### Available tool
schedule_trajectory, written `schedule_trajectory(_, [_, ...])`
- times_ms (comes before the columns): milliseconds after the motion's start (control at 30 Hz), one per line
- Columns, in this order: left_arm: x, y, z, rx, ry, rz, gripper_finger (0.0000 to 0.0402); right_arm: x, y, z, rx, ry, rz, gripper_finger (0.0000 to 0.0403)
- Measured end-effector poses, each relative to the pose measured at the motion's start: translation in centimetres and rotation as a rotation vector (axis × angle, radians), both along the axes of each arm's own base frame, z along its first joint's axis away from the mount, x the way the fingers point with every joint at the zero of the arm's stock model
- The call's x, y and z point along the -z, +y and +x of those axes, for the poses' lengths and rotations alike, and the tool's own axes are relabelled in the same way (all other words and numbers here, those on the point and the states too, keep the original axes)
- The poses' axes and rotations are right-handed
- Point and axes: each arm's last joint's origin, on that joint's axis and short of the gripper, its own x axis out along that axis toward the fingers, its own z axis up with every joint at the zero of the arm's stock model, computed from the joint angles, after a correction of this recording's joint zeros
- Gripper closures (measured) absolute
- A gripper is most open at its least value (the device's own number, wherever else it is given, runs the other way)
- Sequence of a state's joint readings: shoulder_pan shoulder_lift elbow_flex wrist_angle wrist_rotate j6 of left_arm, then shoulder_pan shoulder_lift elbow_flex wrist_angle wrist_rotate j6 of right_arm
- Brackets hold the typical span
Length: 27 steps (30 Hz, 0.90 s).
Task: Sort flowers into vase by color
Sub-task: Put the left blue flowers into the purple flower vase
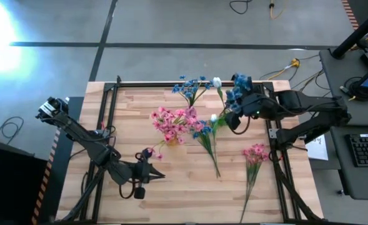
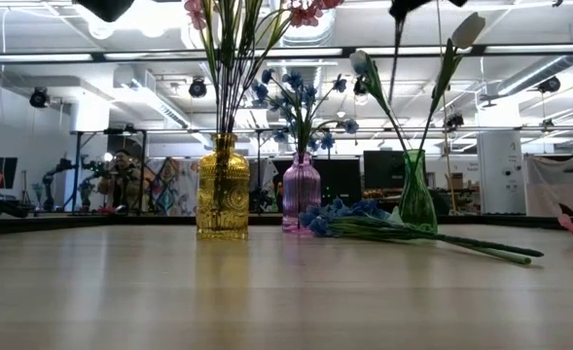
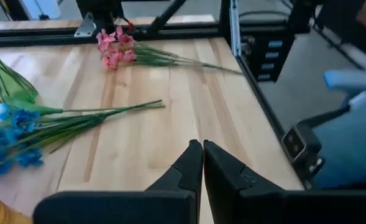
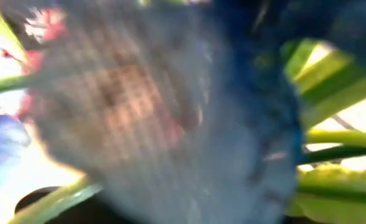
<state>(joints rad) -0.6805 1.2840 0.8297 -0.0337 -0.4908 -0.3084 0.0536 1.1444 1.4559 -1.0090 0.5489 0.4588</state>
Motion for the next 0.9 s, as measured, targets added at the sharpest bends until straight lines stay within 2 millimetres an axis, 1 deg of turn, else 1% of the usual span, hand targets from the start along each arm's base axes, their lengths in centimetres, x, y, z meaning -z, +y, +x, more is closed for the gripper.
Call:
schedule_trajectory(67, [-0.5, -0.1, 0.2, -0.025, -0.021, -0.011, 0.0401, -0.1, 0.0, 0.3, -0.028, -0.015, -0.028, 0.0374])
schedule_trajectory(167, [-0.8, -0.1, 0.3, -0.068, -0.040, -0.001, 0.0401, 0.7, 0.1, 1.7, -0.068, -0.036, -0.073, 0.0374])
schedule_trajectory(367, [-1.1, 0.0, 0.3, -0.064, -0.031, 0.034, 0.0401, 3.9, 0.3, 4.7, -0.165, -0.081, -0.203, 0.0374])
schedule_trajectory(433, [-1.0, 0.0, 0.3, -0.064, -0.021, 0.043, 0.0401, 4.3, 0.3, 5.8, -0.179, -0.129, -0.236, 0.0375])
schedule_trajectory(500, [-1.0, 0.0, 0.3, -0.064, -0.021, 0.044, 0.0401, 5.0, 0.2, 6.6, -0.182, -0.115, -0.252, 0.0375])
schedule_trajectory(567, [-0.8, 0.1, 0.2, -0.064, -0.010, 0.052, 0.0401, 5.3, -0.2, 7.3, -0.172, -0.114, -0.259, 0.0375])
schedule_trajectory(733, [-0.7, 0.1, 0.2, -0.064, 0.000, 0.060, 0.0401, 6.6, -1.8, 8.8, -0.133, -0.042, -0.270, 0.0375])
schedule_trajectory(900, [-0.6, 0.1, 0.1, -0.064, 0.009, 0.068, 0.0401, 6.9, -3.2, 9.6, -0.101, -0.042, -0.273, 0.0375])
